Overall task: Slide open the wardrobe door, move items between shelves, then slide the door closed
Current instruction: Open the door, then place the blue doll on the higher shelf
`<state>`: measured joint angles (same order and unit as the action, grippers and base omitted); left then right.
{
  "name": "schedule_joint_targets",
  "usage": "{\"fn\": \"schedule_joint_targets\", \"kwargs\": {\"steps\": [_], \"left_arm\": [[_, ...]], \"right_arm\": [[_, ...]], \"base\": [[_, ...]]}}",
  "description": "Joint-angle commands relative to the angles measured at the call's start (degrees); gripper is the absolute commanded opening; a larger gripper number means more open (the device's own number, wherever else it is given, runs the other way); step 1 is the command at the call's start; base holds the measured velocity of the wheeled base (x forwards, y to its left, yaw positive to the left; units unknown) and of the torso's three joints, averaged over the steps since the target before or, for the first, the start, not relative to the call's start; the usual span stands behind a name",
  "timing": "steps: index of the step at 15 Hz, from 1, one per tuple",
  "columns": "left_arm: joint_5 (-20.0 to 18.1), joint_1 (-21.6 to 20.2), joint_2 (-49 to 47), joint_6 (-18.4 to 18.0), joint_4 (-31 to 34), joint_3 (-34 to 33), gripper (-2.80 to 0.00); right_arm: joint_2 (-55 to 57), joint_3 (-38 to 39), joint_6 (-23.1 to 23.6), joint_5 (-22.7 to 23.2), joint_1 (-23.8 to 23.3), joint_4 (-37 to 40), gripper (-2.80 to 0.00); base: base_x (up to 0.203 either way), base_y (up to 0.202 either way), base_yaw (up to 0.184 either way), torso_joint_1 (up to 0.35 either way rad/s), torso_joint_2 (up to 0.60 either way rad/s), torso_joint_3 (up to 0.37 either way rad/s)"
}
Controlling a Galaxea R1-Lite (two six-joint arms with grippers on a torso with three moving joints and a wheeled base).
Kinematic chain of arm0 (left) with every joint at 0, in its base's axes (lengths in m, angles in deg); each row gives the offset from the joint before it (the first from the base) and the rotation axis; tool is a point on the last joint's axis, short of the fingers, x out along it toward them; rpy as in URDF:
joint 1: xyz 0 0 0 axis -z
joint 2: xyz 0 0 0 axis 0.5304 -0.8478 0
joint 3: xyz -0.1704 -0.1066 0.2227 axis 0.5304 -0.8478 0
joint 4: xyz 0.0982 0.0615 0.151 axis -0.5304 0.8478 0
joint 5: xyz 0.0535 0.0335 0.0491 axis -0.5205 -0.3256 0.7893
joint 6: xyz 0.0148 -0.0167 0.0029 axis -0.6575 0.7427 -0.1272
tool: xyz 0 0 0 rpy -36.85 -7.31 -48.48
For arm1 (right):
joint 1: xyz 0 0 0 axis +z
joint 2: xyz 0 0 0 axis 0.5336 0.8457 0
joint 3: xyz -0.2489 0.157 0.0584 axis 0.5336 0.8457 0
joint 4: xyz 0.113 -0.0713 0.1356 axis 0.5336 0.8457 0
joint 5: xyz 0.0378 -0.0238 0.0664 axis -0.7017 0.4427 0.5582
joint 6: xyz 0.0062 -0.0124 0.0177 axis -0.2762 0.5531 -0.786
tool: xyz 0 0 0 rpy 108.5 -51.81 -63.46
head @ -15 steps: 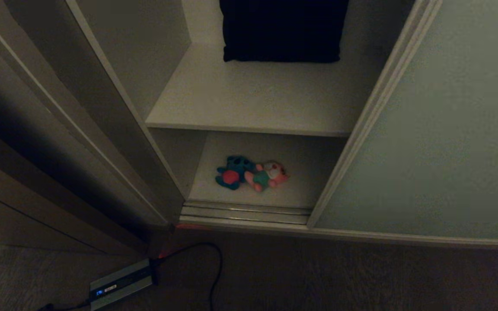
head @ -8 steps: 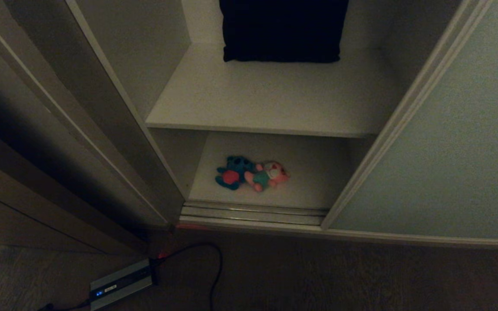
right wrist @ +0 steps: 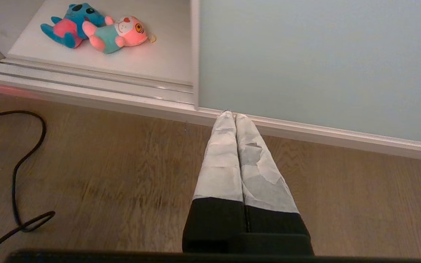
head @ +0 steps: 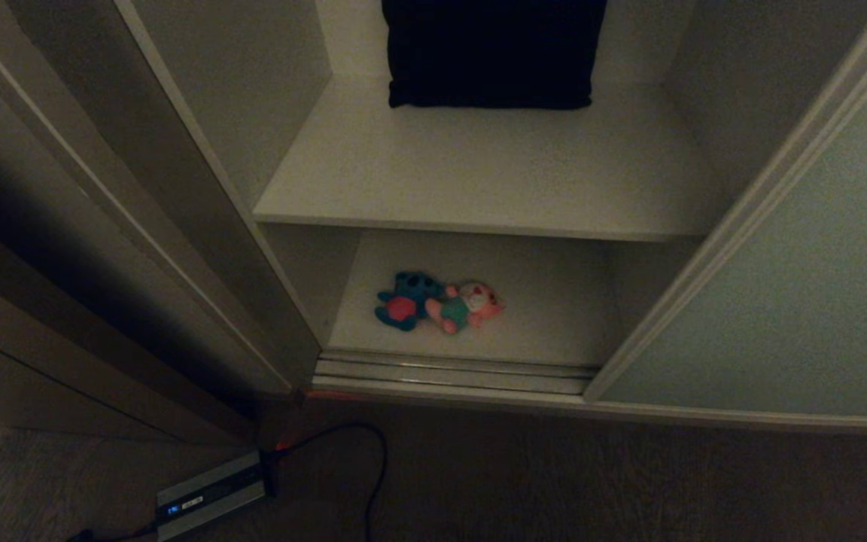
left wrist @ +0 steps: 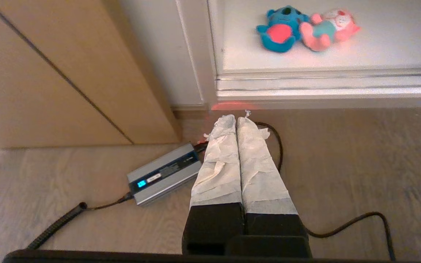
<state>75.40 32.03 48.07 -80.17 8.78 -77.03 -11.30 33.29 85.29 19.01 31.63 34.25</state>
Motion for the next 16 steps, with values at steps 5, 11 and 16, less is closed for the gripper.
{"fn": "schedule_joint_targets", "kwargs": {"steps": [5,11,16], "left_arm": [[1.3,0.0,-0.1,2.8,0.0,0.1,-2.80],[1.4,0.0,-0.1,3.9,-0.1,0.1,-2.80],[1.4,0.0,-0.1,3.9,-0.1,0.1,-2.80]], "right_arm": [[0.1,0.2,0.0,0.0,0.0,0.0,-2.80],[0.1,0.2,0.0,0.0,0.0,0.0,-2.80],[0.1,0.2,0.0,0.0,0.0,0.0,-2.80]], "base": [[0.000,0.000,0.000,0.000,0.00,-0.010],[0.000,0.000,0.000,0.004,0.00,-0.167],[0.000,0.000,0.000,0.004,0.00,-0.201]]}}
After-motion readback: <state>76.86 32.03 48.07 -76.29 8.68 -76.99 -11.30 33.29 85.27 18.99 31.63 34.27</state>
